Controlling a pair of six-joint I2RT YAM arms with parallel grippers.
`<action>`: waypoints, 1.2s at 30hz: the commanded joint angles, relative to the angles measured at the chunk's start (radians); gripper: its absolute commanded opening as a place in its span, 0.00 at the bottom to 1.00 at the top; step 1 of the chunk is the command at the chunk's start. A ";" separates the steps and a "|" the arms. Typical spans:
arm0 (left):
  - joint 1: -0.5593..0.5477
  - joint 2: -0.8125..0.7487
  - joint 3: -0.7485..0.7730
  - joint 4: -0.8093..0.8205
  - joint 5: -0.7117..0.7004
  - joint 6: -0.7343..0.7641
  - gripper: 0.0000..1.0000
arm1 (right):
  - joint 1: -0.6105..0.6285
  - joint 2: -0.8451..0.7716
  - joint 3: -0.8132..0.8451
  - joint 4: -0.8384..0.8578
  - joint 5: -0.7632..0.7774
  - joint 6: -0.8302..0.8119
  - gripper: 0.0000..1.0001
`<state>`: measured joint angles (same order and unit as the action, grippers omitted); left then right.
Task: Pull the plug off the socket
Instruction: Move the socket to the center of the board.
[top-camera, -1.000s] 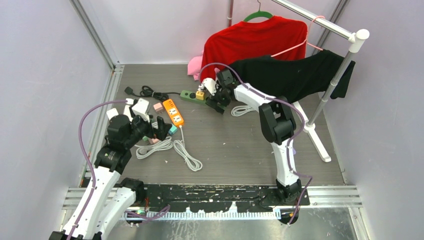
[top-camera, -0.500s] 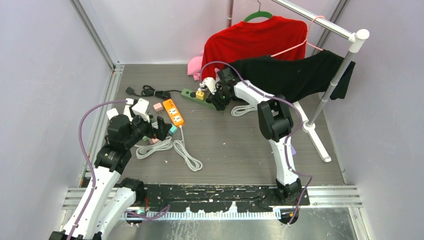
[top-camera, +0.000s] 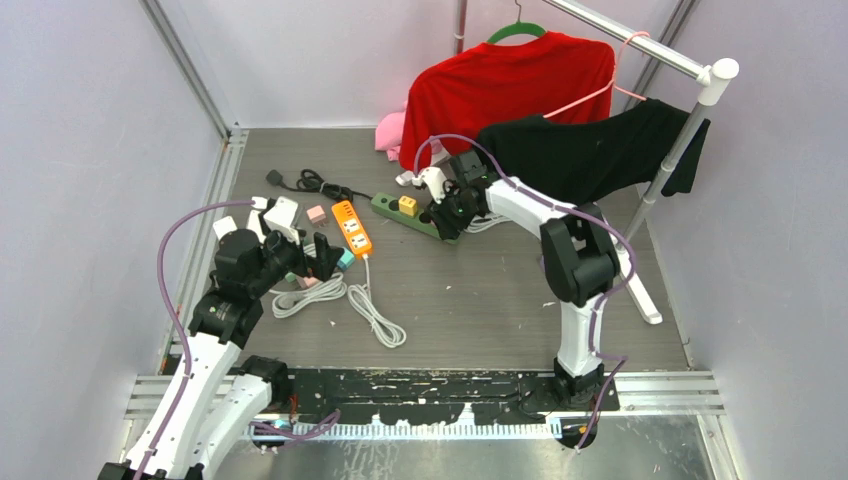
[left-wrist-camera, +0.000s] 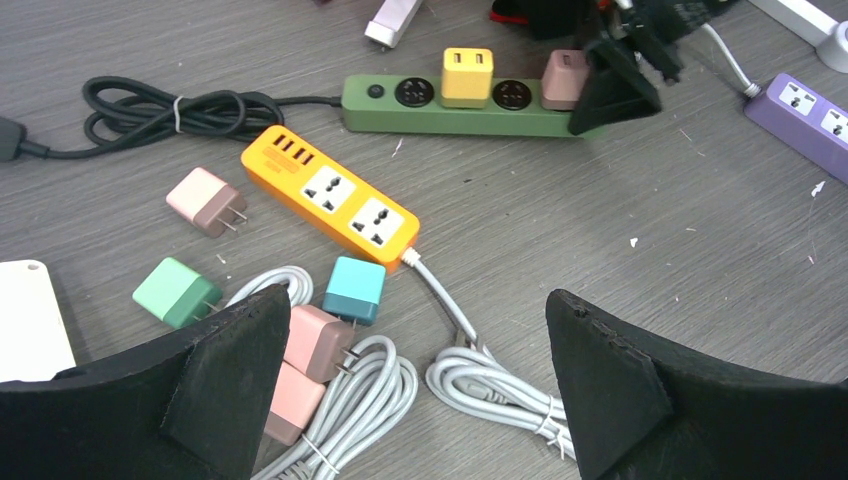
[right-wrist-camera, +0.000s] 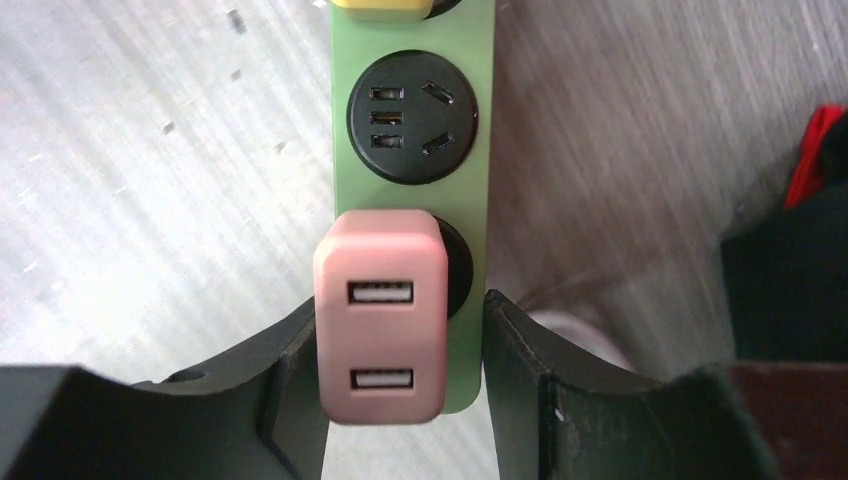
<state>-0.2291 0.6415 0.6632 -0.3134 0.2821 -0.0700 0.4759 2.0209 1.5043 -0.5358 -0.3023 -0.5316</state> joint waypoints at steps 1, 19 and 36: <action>-0.003 -0.008 0.006 0.031 0.009 0.009 0.98 | 0.006 -0.198 -0.089 0.002 -0.060 0.051 0.01; -0.003 -0.009 0.003 0.034 0.014 0.004 0.98 | -0.225 -0.635 -0.516 -0.096 -0.169 -0.046 0.01; -0.004 -0.010 -0.001 0.044 0.042 -0.004 0.98 | -0.227 -0.788 -0.874 -0.268 -0.050 -0.500 0.28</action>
<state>-0.2291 0.6415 0.6632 -0.3122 0.2920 -0.0708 0.2451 1.2541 0.6544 -0.7734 -0.3725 -0.9459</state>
